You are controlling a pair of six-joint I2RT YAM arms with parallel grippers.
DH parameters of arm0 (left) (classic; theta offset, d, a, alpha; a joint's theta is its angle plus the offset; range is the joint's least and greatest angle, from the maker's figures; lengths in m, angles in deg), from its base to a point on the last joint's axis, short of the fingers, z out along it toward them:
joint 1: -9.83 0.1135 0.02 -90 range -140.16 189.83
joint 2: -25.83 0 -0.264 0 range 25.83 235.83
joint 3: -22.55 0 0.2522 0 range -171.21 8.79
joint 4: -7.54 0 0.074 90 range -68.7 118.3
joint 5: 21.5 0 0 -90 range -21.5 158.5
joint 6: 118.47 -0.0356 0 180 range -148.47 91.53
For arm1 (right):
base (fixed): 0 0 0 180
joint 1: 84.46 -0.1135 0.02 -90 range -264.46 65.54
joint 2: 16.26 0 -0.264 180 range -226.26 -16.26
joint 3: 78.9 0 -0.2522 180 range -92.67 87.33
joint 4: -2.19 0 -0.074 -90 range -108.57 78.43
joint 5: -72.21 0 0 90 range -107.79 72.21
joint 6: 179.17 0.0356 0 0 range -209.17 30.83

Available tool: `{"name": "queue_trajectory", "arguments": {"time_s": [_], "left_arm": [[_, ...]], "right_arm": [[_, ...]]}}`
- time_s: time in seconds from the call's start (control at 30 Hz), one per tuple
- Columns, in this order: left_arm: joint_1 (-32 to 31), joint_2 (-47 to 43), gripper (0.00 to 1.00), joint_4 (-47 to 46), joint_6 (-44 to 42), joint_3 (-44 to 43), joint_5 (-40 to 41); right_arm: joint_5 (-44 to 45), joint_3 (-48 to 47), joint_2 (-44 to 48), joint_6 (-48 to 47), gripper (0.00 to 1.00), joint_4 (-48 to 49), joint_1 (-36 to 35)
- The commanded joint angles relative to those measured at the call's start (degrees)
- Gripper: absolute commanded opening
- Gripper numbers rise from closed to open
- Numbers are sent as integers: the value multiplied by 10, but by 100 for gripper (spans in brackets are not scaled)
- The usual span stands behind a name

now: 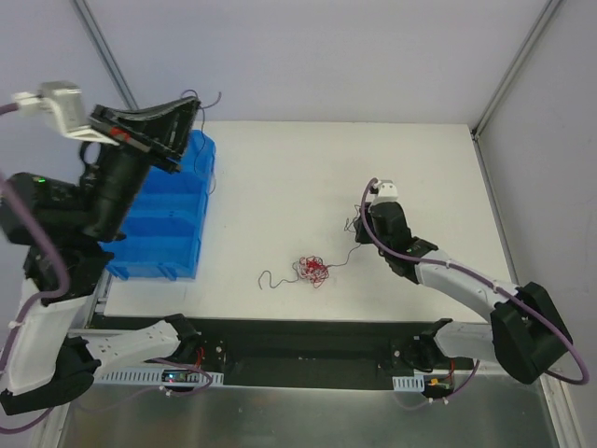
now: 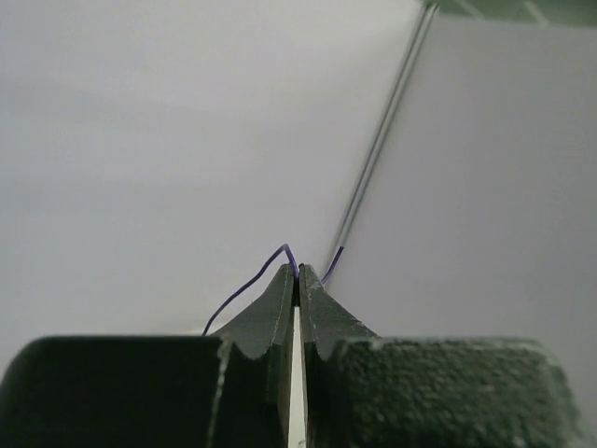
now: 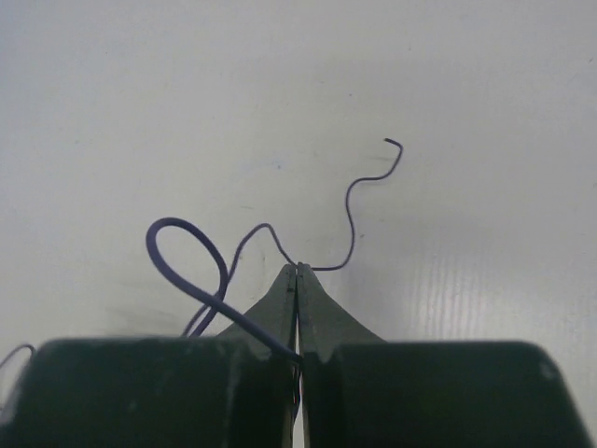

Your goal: Untangle the cables

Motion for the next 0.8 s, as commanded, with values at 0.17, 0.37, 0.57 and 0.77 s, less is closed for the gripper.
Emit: {"name": "queue_trajectory", "arguments": {"time_s": [0.17,0.37,0.57,0.77], "left_arm": [[1,32,0,10,-8,262,96],[11,46,0,47,25,358,116],[42,79,0,46,77,395,105],[113,173,0,46,146,374,-1]], "right_arm": [[18,-22,56,-121,1,-76,9],[12,60,109,-107,1,-9,12],[35,77,122,-110,1,12,15],[5,66,107,-108,1,10,16]]}}
